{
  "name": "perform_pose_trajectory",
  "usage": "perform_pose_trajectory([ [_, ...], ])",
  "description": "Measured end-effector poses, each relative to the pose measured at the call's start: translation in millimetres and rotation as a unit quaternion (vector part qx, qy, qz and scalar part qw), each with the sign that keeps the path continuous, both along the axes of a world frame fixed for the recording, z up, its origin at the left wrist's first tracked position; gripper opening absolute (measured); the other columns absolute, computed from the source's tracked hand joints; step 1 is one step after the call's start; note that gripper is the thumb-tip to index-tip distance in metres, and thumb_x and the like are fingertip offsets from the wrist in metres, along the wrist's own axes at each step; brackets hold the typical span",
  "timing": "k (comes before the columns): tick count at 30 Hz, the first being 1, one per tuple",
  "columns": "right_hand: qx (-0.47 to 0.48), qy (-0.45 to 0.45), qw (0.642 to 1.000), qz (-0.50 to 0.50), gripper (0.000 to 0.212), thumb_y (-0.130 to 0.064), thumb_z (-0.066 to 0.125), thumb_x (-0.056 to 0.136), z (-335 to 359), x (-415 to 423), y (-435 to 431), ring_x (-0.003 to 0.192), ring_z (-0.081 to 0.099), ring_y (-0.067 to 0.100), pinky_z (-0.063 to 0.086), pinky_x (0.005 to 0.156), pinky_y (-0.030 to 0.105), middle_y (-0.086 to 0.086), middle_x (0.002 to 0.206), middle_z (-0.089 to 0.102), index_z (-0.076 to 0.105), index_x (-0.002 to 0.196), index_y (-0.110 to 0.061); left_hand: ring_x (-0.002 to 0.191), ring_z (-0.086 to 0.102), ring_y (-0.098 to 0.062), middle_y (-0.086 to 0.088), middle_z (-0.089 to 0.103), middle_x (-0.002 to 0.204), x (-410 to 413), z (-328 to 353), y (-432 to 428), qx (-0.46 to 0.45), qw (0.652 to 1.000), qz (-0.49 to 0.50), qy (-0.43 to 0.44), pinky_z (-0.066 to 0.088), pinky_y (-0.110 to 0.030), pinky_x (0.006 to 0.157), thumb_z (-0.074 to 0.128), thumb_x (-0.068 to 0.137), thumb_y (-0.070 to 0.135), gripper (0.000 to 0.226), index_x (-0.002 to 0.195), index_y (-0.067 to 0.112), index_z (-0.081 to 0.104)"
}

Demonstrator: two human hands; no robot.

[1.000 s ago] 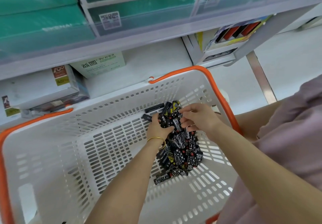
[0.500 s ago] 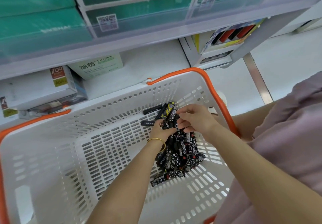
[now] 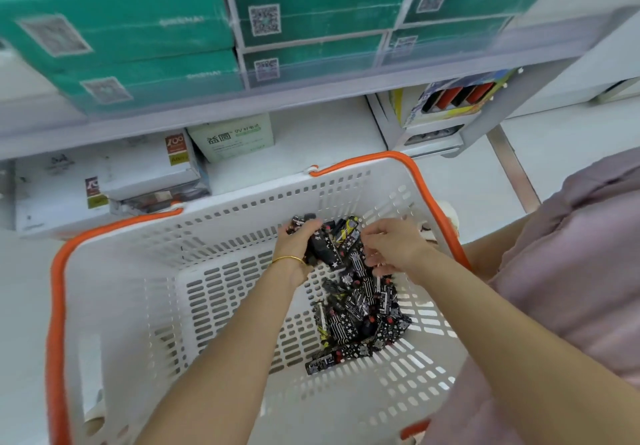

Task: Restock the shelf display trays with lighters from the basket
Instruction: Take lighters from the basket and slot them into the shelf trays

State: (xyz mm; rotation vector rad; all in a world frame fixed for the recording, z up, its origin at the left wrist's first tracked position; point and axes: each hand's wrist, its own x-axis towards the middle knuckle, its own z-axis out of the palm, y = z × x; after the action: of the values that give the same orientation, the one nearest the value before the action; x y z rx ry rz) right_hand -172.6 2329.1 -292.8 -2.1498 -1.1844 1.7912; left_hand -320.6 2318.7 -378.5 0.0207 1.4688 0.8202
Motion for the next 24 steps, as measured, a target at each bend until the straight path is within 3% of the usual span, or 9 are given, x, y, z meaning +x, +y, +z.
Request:
perform_pose_trajectory([
  [3,-0.078,0.106,0.991,0.002,0.031,-0.023,0.051,0.096,16,-11,-10,0.079,0.061,0.026,0.057,0.064,0.038,0.018,0.101,0.056,0.045,0.122,-0.008,0.08,0.059,-0.021,-0.006,0.061,0.094,-5,32,2,0.04,0.998,0.05,-0.008,0.051,-0.036,0.072,0.072,0.08,0.02,0.025,0.095,0.024,0.053],
  [6,-0.081,0.211,0.974,-0.025,0.024,-0.015,0.054,0.094,28,-22,-15,0.08,0.066,0.028,0.059,0.069,0.037,0.023,0.102,0.061,0.046,0.114,-0.004,0.083,0.062,-0.022,-0.008,0.063,0.099,-6,59,3,0.084,0.994,0.072,-0.008,0.052,-0.031,0.066,0.075,0.078,0.02,0.047,0.117,0.023,0.048],
  [10,-0.018,0.217,0.976,0.006,0.015,-0.01,0.061,0.088,51,-21,-17,0.068,0.068,0.018,0.057,0.059,0.023,0.017,0.087,0.067,0.054,0.1,-0.004,0.077,0.062,-0.022,-0.008,0.065,0.091,-9,97,-5,0.123,0.986,0.11,-0.007,0.053,-0.035,0.066,0.073,0.078,0.017,0.036,0.108,0.022,0.053],
  [12,-0.002,0.224,0.974,0.023,0.012,-0.011,0.063,0.086,65,-19,-16,0.066,0.067,0.017,0.056,0.057,0.022,0.014,0.083,0.067,0.055,0.094,-0.006,0.078,0.062,-0.023,-0.008,0.064,0.089,-13,115,-10,0.126,0.984,0.123,-0.007,0.053,-0.042,0.076,0.071,0.08,0.016,0.025,0.096,0.023,0.053],
  [14,0.015,0.239,0.97,0.04,0.009,-0.009,0.062,0.086,76,-17,-16,0.068,0.067,0.018,0.055,0.058,0.022,0.014,0.083,0.067,0.055,0.09,-0.006,0.083,0.061,-0.025,-0.009,0.062,0.092,-20,130,-14,0.124,0.983,0.135,-0.002,0.051,-0.046,0.085,0.071,0.08,0.017,0.027,0.099,0.023,0.053],
  [19,0.033,0.298,0.953,0.05,0.007,-0.006,0.062,0.086,101,-19,-20,0.073,0.065,0.019,0.055,0.063,0.024,0.009,0.079,0.066,0.058,0.081,-0.01,0.074,0.06,-0.024,-0.009,0.063,0.088,-37,169,-25,0.143,0.98,0.137,0.021,0.052,-0.039,0.074,0.073,0.078,0.02,0.041,0.114,0.018,0.054],
  [22,0.06,0.317,0.944,0.07,0.006,-0.005,0.06,0.087,116,-20,-23,0.067,0.061,0.014,0.054,0.062,0.022,0.004,0.074,0.064,0.061,0.085,-0.011,0.065,0.059,-0.02,-0.008,0.061,0.079,-43,195,-32,0.16,0.979,0.123,0.029,0.053,-0.032,0.058,0.072,0.079,0.018,0.035,0.107,0.018,0.052],
  [24,0.081,0.33,0.936,0.088,0.008,-0.006,0.059,0.088,128,-19,-24,0.067,0.06,0.012,0.051,0.064,0.023,0.003,0.075,0.064,0.063,0.091,-0.011,0.059,0.061,-0.017,-0.007,0.063,0.079,-46,213,-38,0.17,0.979,0.108,0.026,0.053,-0.029,0.057,0.072,0.079,0.018,0.035,0.108,0.019,0.051],
])
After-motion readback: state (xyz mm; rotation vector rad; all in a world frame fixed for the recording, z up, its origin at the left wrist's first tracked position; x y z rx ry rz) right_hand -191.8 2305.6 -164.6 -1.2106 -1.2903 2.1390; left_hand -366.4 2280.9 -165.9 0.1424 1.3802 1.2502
